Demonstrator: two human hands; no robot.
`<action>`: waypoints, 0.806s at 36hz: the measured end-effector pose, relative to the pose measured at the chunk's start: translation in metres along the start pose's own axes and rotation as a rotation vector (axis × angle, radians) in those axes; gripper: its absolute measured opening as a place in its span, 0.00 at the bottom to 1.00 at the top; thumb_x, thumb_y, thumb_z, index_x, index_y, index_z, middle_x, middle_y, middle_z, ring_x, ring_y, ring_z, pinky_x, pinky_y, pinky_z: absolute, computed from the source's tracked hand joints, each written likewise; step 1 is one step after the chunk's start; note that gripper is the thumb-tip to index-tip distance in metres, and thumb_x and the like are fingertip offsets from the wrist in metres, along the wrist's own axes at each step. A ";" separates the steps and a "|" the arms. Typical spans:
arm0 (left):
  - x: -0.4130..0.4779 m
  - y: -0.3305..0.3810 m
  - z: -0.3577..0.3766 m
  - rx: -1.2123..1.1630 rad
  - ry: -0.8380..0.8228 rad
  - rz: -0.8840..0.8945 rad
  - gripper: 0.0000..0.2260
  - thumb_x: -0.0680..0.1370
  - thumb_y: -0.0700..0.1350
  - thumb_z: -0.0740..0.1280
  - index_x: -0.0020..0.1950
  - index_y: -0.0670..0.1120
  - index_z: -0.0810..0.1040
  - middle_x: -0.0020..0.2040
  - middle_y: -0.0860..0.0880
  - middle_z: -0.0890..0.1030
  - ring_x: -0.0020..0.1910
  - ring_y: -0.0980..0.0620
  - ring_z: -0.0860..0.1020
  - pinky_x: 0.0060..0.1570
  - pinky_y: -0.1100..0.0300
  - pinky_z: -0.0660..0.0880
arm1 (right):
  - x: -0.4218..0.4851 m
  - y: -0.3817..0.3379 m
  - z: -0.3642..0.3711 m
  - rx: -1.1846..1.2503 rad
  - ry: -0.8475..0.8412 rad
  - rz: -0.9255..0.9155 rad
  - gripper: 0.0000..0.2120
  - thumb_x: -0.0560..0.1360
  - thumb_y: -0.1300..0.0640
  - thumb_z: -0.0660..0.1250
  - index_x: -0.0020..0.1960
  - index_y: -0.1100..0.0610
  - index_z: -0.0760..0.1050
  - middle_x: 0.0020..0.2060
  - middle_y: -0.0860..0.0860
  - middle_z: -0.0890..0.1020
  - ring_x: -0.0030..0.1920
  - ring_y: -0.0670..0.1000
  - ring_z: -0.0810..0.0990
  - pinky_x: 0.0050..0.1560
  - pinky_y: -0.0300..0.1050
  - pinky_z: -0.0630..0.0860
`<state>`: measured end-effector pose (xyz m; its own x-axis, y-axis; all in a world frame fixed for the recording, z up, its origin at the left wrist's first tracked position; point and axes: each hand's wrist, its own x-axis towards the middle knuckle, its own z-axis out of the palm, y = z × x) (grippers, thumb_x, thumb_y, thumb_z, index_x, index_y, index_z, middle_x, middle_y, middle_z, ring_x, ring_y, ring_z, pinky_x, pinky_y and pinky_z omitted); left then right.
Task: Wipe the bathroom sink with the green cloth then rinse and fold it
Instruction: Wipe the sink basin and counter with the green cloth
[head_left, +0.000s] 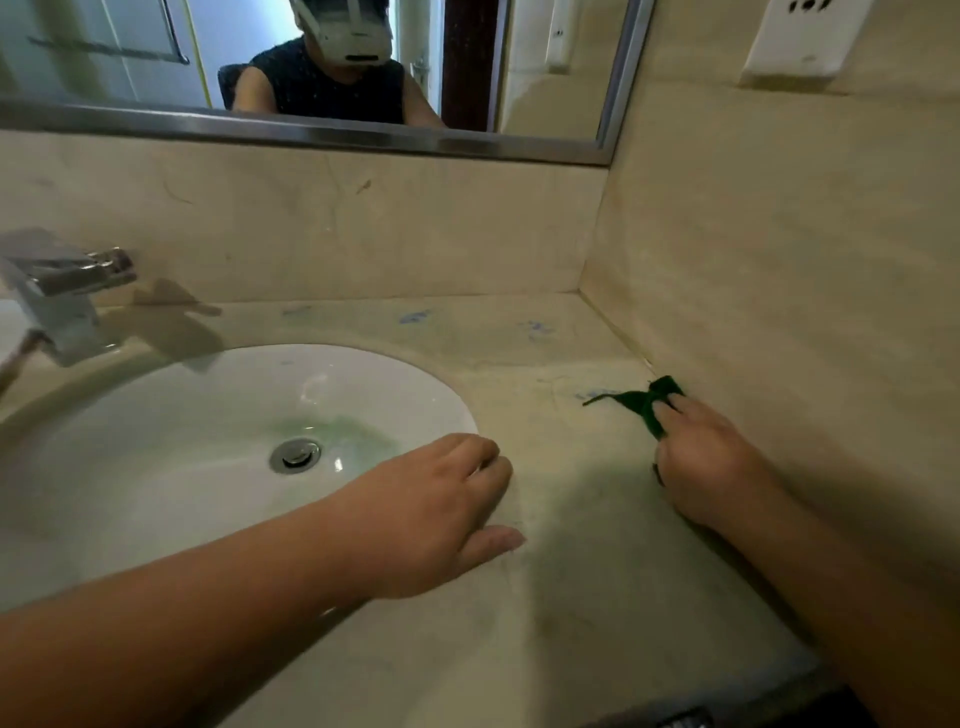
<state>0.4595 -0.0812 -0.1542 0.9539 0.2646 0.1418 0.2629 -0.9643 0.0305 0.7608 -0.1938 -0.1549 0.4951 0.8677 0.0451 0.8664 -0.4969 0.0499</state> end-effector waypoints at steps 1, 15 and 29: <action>0.000 -0.001 0.001 0.002 0.002 0.005 0.31 0.86 0.68 0.49 0.73 0.45 0.71 0.69 0.46 0.72 0.68 0.47 0.72 0.69 0.55 0.70 | 0.006 -0.001 0.000 -0.011 0.005 -0.011 0.28 0.84 0.60 0.53 0.83 0.60 0.55 0.82 0.57 0.57 0.81 0.57 0.56 0.80 0.48 0.51; -0.002 -0.011 0.012 -0.227 0.050 -0.149 0.29 0.82 0.69 0.58 0.78 0.54 0.67 0.74 0.54 0.68 0.70 0.53 0.71 0.67 0.58 0.71 | 0.061 -0.071 0.001 0.292 0.017 -0.148 0.27 0.83 0.62 0.57 0.82 0.55 0.61 0.82 0.52 0.60 0.81 0.54 0.60 0.80 0.49 0.56; -0.016 0.003 0.008 -0.010 -0.015 -0.281 0.32 0.80 0.68 0.40 0.56 0.49 0.77 0.51 0.47 0.79 0.52 0.42 0.80 0.48 0.49 0.78 | 0.036 -0.135 -0.067 0.569 0.131 -0.348 0.22 0.82 0.64 0.57 0.69 0.47 0.78 0.63 0.46 0.79 0.59 0.49 0.76 0.52 0.36 0.73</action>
<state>0.4465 -0.0883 -0.1644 0.8455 0.5221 0.1120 0.5165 -0.8529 0.0764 0.6575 -0.0964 -0.0935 0.2006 0.9489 0.2435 0.8910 -0.0734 -0.4481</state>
